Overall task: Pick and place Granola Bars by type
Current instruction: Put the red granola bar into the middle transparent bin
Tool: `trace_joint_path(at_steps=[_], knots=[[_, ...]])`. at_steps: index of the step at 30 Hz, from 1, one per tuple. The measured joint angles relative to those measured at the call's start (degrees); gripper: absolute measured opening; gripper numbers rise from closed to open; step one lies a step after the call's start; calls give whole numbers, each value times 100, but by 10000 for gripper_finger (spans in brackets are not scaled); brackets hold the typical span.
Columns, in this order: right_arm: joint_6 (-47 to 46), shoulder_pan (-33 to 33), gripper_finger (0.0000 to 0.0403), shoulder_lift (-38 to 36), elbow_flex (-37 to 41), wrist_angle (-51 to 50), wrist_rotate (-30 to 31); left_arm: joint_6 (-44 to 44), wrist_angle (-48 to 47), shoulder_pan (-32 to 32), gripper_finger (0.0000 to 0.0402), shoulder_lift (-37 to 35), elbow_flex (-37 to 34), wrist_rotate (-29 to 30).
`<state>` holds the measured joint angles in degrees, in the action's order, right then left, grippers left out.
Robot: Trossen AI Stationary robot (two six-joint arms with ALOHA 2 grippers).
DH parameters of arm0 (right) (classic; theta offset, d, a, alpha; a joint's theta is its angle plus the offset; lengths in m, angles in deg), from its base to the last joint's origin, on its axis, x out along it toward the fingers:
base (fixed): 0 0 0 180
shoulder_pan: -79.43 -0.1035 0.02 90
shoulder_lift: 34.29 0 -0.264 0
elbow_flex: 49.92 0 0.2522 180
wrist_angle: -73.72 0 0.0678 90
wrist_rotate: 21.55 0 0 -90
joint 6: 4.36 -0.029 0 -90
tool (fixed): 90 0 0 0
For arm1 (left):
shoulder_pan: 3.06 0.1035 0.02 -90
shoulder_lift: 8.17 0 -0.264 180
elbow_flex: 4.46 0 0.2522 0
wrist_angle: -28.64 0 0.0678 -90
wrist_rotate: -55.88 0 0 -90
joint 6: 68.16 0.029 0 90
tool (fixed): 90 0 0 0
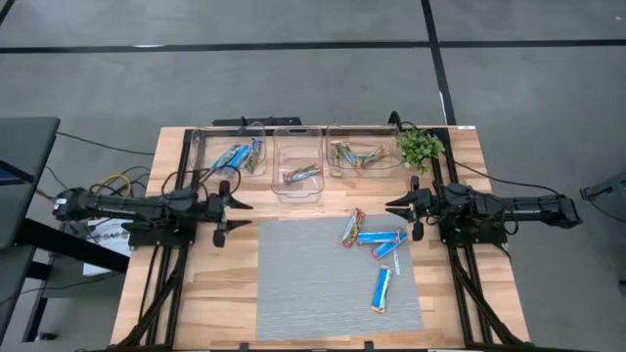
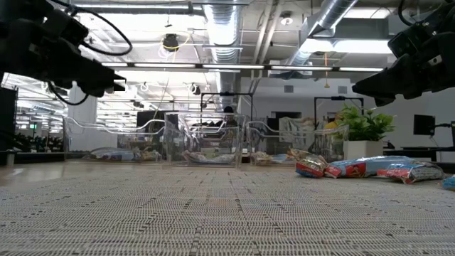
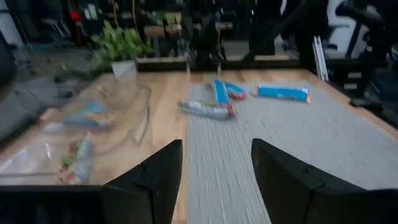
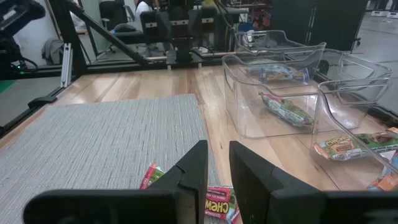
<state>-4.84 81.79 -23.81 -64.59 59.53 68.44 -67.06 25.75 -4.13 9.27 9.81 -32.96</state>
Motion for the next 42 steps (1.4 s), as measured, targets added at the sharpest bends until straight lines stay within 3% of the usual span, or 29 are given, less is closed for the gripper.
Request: trace_joint_path(at_steps=[12, 22, 42], knots=[[-1, -1, 59, 0, 0, 0, 0, -111, -889, 322, 185, -1728, -9, -76], [0, -1, 59, 0, 0, 2, 2, -129, -561, 335, 185, -1734, -11, -64], [0, -1, 59, 0, 0, 2, 2, -131, -892, 335, 185, -1706, -13, -52]])
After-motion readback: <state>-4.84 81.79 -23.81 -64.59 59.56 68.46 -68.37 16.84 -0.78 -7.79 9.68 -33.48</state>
